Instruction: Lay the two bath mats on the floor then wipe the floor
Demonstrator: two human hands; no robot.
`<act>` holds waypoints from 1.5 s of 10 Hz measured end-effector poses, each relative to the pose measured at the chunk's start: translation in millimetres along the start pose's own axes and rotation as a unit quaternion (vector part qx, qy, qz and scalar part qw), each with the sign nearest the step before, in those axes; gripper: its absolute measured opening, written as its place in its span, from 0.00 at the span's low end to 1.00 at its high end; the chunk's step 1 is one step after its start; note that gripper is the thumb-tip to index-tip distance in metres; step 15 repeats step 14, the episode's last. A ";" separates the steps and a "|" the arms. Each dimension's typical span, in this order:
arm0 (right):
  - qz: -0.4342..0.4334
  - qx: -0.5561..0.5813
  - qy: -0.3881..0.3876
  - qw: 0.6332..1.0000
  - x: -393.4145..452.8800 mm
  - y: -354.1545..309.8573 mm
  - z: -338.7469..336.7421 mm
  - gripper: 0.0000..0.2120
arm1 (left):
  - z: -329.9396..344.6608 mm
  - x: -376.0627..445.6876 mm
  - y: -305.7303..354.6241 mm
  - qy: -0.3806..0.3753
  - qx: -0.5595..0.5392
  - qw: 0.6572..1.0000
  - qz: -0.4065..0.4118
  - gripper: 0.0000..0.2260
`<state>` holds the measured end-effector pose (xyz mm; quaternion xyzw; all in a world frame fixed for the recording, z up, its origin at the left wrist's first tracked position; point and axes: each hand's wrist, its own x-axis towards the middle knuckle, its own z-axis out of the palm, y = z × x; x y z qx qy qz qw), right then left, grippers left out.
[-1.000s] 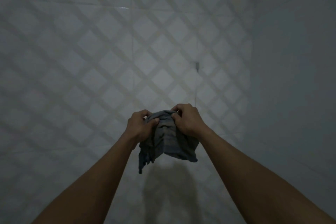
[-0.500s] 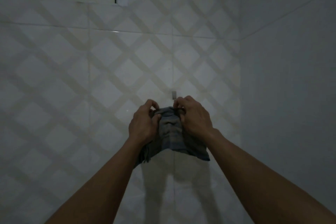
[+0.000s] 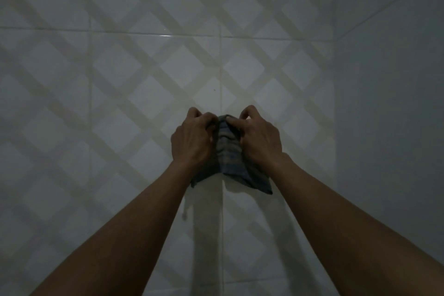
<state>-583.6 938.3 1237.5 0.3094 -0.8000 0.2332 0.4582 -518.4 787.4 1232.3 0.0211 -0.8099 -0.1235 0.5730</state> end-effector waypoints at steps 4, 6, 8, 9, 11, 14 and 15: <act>0.036 0.029 -0.035 0.998 -22.5 8.8 14.7 0.22 | 16.8 -25.4 -4.8 0.016 -0.028 0.999 -0.034 0.11; 0.090 0.100 -0.050 0.990 -35.7 4.5 21.2 0.23 | 21.6 -37.9 -2.2 0.018 -0.052 0.996 -0.072 0.11; 0.081 0.092 -0.050 0.991 -36.8 2.1 20.3 0.21 | 18.0 -41.8 3.2 0.004 -0.023 0.997 -0.079 0.13; 0.024 0.050 -0.044 0.997 -42.2 1.2 19.2 0.17 | 14.7 -44.4 5.5 -0.010 0.010 0.997 -0.071 0.15; 0.015 0.037 -0.087 0.995 -66.1 -4.2 14.9 0.30 | 0.6 -58.6 10.5 -0.082 0.032 0.993 -0.075 0.19; 0.098 0.034 -0.147 0.984 -132.8 -59.2 -40.2 0.30 | -84.4 -114.9 5.5 -0.141 0.004 0.983 -0.115 0.20; 0.098 0.034 -0.147 0.984 -132.8 -59.2 -40.2 0.30 | -84.4 -114.9 5.5 -0.141 0.004 0.983 -0.115 0.20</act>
